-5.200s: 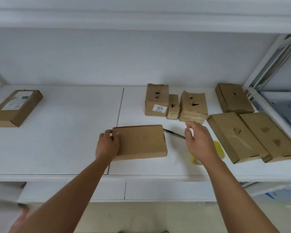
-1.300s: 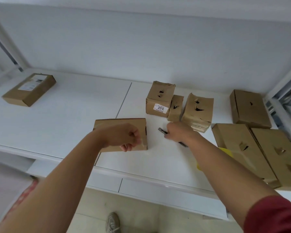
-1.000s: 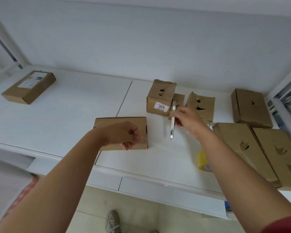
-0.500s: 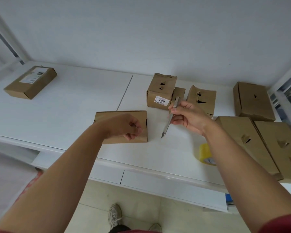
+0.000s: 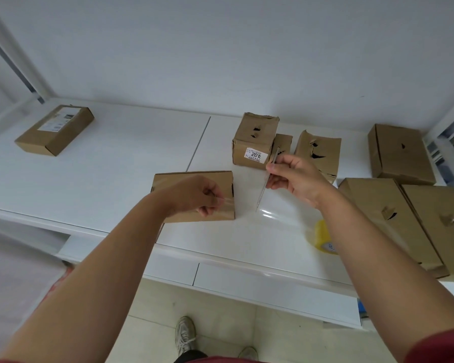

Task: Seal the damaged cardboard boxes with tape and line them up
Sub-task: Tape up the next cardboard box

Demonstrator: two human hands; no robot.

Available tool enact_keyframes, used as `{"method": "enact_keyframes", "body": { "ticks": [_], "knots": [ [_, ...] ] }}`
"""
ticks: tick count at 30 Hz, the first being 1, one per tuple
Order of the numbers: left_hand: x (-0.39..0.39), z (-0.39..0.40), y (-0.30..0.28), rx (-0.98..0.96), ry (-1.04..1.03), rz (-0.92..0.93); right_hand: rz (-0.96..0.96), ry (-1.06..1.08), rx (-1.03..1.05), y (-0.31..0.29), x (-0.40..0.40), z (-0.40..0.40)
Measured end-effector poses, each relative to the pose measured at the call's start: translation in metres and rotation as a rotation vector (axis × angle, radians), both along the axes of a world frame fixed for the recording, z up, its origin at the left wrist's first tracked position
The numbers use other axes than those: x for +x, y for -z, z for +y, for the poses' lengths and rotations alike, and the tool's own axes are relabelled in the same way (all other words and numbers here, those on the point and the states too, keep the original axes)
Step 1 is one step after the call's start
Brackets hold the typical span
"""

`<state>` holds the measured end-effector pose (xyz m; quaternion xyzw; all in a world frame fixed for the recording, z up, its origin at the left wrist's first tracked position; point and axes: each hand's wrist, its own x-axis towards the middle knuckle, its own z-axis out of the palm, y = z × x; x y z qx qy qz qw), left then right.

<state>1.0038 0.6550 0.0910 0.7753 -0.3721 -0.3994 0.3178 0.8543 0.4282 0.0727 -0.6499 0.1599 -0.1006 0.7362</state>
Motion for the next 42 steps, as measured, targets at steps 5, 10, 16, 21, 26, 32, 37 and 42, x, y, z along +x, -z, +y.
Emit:
{"method": "enact_keyframes", "body": {
  "ticks": [5, 10, 16, 21, 26, 32, 37, 42],
  "knots": [
    [-0.002, -0.003, -0.001, 0.011, -0.001, -0.010, -0.006, -0.040, -0.024, 0.001, -0.003, 0.000],
    [-0.001, -0.004, 0.003, 0.028, -0.008, -0.023, -0.023, -0.035, -0.053, 0.002, -0.004, 0.000],
    [0.001, -0.006, 0.007, 0.044, -0.026, -0.017, -0.044, 0.019, -0.169, 0.004, -0.002, 0.002],
    [0.001, -0.007, 0.009, 0.050, -0.039, -0.020, -0.051, 0.037, -0.214, 0.001, -0.004, 0.002],
    [-0.001, -0.008, 0.010, 0.059, -0.035, -0.019, -0.035, 0.036, -0.250, 0.001, -0.007, 0.001],
    [0.001, -0.009, 0.008, 0.075, -0.014, -0.019, -0.021, 0.144, -0.243, 0.003, -0.004, -0.001],
    [0.003, -0.008, 0.006, 0.084, -0.021, -0.009, -0.110, 0.358, 0.011, -0.003, 0.002, -0.007],
    [0.002, -0.008, 0.006, 0.058, -0.027, 0.014, -0.061, 0.110, -0.038, 0.000, -0.002, -0.004]
  ]
}}
